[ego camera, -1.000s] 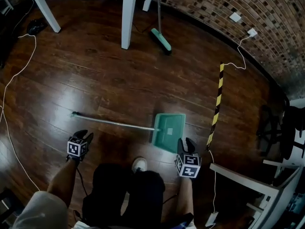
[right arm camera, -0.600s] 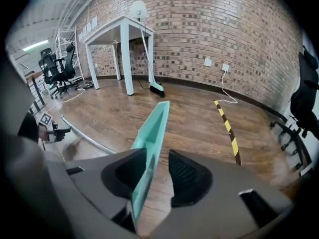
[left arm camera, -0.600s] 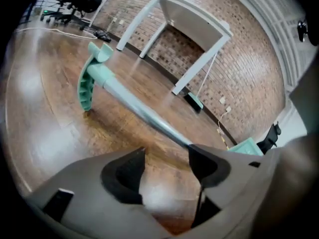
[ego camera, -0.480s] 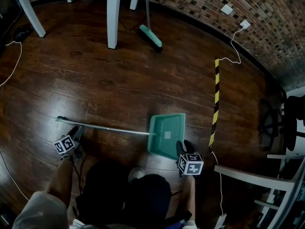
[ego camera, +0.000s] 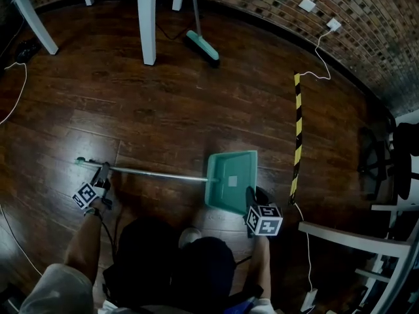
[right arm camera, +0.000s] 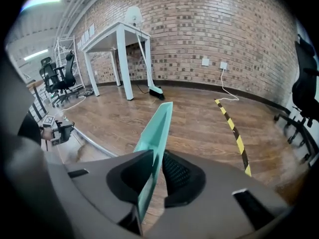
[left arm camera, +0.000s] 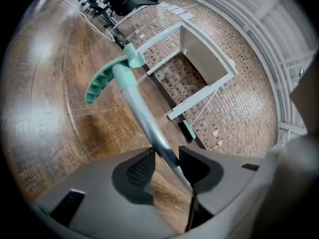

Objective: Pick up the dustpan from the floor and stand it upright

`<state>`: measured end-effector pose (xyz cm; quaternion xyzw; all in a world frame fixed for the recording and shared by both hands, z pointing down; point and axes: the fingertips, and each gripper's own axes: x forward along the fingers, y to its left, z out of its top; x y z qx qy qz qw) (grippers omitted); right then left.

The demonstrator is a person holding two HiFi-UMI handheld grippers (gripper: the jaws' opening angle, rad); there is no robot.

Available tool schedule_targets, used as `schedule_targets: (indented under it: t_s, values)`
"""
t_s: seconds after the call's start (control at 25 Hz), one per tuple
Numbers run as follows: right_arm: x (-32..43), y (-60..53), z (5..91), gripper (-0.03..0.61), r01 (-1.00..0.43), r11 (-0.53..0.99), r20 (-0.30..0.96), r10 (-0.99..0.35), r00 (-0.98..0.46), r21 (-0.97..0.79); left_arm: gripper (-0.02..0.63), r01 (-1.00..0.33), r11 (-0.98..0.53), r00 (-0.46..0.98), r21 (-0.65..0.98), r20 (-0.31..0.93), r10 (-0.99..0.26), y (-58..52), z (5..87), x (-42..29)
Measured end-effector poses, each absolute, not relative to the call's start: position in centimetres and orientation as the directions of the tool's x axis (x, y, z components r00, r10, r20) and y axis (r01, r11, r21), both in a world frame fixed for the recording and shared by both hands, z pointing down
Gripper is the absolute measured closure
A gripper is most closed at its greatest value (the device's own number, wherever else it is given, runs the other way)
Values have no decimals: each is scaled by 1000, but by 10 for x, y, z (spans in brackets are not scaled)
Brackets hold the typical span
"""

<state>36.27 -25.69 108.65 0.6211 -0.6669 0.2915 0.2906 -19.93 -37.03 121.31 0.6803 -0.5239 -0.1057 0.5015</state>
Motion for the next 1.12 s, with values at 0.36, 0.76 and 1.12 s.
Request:
schedule_targets:
  t_s: [0.36, 0.76, 1.12]
  values:
    - [375, -264, 1101, 471, -993, 48, 738, -673, 46, 105, 483, -628, -314, 551, 712, 122, -825, -424, 1090, -185]
    - [357, -274, 1103, 457, -999, 9, 703, -710, 29, 50, 506, -750, -529, 536, 398, -102, -838, -475, 888, -166]
    - [334, -287, 1064, 457, -1000, 8, 616, -788, 6, 19, 515, -763, -625, 606, 165, -156, -780, -446, 792, -91]
